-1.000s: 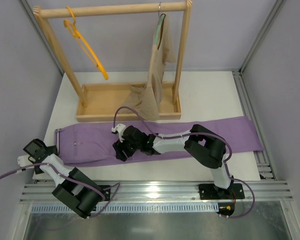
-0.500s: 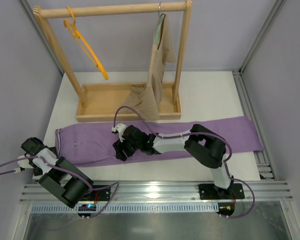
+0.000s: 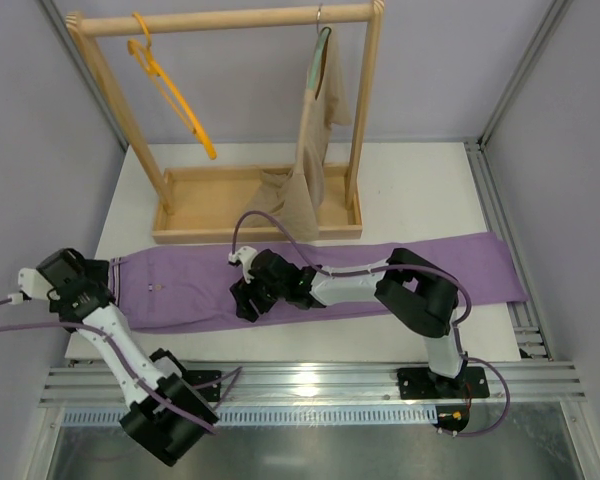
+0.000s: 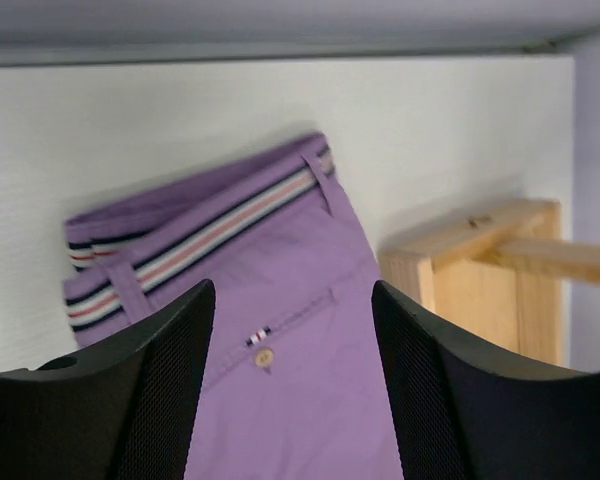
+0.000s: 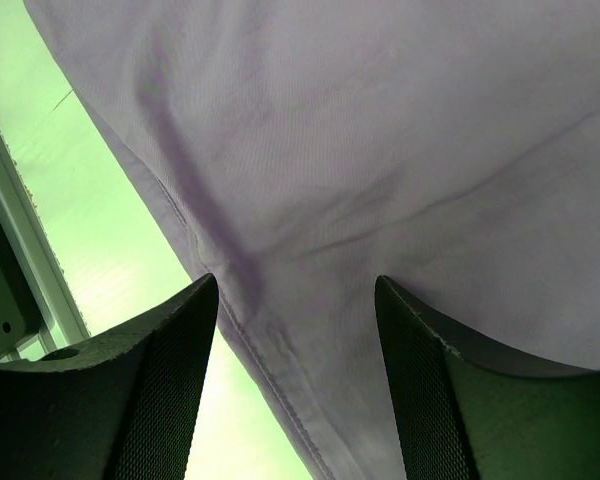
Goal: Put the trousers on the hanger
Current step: Fold the trousers
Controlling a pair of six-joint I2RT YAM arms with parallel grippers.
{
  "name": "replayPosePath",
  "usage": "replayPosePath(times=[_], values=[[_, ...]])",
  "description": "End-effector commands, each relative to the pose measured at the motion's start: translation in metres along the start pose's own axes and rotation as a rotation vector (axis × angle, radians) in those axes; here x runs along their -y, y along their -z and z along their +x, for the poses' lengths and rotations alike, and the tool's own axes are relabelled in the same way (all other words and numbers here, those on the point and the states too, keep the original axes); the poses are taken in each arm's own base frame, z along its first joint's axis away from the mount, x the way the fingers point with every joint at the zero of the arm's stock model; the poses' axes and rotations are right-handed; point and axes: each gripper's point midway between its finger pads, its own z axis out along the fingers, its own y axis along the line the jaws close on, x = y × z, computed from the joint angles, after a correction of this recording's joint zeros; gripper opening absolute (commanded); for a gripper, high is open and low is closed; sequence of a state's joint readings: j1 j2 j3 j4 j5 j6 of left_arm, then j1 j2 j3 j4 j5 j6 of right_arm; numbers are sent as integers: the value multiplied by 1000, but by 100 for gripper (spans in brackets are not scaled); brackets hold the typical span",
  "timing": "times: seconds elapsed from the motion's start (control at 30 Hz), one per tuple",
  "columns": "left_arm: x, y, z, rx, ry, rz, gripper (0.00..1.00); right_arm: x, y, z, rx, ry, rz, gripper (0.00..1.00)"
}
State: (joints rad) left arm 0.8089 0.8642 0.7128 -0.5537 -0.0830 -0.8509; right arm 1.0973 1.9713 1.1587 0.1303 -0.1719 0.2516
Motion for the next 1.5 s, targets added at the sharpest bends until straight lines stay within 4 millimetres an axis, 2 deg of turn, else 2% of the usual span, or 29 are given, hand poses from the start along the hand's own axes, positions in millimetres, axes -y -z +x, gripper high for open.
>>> replayPosePath(times=[0.0, 0.03, 0.07, 0.1, 0.17, 0.23, 0.27, 0.3, 0.33, 0.4, 0.43, 0.47, 0.57, 0.6, 0.7, 0.73, 0.9, 0.93, 1.0, 1.03, 1.07, 1.1, 1.23, 1.3, 1.33, 1.47], values=[[19, 17, 30, -68, -66, 142, 64, -8, 13, -20, 54, -17, -12, 67], [19, 18, 39, -88, -60, 148, 64, -8, 13, -20, 56, -21, -13, 67], [30, 23, 60, -168, -70, 227, 61, -8, 13, -22, 62, -26, -12, 67], [30, 20, 70, -194, -62, 236, 58, -9, 14, -24, 66, -33, -12, 67], [17, 12, 99, -269, -67, 202, 57, -10, 16, -26, 70, -40, -12, 67], [-4, -2, 115, -316, -78, 119, 57, -9, 18, -28, 75, -47, -3, 67], [-19, -9, 114, -305, -81, 36, 59, -10, 21, -30, 79, -49, -1, 67], [-40, -19, 100, -212, -96, -89, 61, -10, 22, -30, 78, -51, 1, 67], [-53, -27, 102, -218, -120, -164, 63, -10, 24, -30, 77, -60, 6, 67], [-54, -37, 91, -198, -129, -196, 64, -12, 28, -32, 82, -66, 3, 67], [-60, -48, 96, -225, -136, -237, 65, -10, 29, -28, 77, -78, 12, 67], [-55, -52, 91, -228, -131, -244, 65, -10, 30, -29, 85, -82, 16, 66], [-64, -62, 99, -299, -161, -330, 65, 3, 31, -30, 71, -93, 117, 63], [-59, -65, 96, -296, -162, -327, 65, 1, 28, -42, 80, -84, 132, 61], [-59, -68, 93, -297, -176, -345, 64, -7, 22, -48, 68, -48, 128, 59], [-58, -68, 91, -287, -175, -342, 64, -12, 15, -55, 75, -41, 117, 57], [-47, -62, 87, -277, -177, -288, 65, -29, -15, -61, 64, 5, 83, 46], [-43, -60, 84, -274, -181, -278, 65, -35, -20, -68, 76, 12, 69, 45], [-39, -55, 78, -269, -187, -269, 66, -38, -35, -59, 56, 18, 62, 43], [-35, -52, 73, -255, -195, -264, 65, -41, -39, -62, 60, 21, 57, 42], [-34, -50, 66, -231, -193, -275, 65, -40, -48, -55, 45, 24, 58, 40], [-38, -49, 53, -170, -198, -308, 65, -44, -51, -53, 43, 26, 58, 38], [-55, -44, 37, -95, -170, -447, 63, -49, -66, -25, -7, 45, 62, 32], [-67, -47, 40, -102, -181, -510, 62, -53, -69, -10, -39, 55, 65, 30], [-69, -51, 42, -107, -186, -518, 63, -47, -69, -9, -32, 56, 103, 30], [-89, -59, 58, -165, -211, -618, 62, -49, -65, -1, -36, 50, 112, 30]])
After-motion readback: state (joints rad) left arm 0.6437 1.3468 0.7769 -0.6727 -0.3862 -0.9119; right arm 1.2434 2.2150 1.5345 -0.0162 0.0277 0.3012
